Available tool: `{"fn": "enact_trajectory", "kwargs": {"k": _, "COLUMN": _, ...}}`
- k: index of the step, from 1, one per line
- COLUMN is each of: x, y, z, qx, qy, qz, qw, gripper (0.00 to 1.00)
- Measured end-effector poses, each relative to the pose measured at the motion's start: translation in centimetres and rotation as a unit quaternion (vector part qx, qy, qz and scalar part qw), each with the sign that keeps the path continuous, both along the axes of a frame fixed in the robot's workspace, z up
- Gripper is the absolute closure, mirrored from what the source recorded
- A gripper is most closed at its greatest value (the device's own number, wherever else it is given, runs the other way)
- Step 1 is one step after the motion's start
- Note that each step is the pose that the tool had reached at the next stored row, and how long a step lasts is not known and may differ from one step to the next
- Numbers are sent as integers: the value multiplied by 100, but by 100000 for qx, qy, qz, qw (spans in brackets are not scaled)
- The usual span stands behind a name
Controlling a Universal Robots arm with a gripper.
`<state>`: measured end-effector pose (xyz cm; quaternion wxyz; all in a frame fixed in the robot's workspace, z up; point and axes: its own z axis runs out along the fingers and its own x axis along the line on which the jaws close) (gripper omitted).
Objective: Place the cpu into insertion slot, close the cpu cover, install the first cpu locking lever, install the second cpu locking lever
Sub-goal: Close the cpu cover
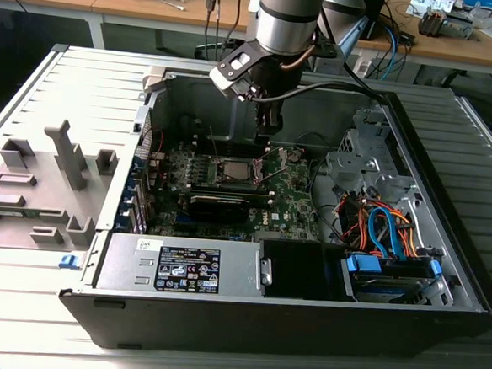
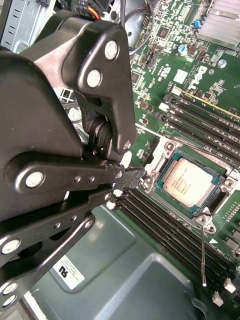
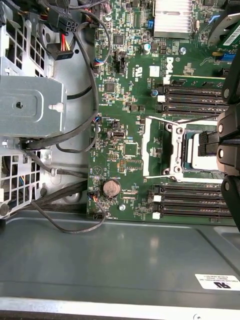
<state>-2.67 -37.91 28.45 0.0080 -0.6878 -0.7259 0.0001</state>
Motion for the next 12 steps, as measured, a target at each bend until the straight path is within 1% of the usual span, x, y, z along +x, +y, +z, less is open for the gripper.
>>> {"fn": "enact_trajectory", "kwargs": {"k": 12, "x": 24, "y": 0, "z": -4, "qx": 0, "qy": -4, "qz": 2, "qw": 100000, "gripper": 89}}
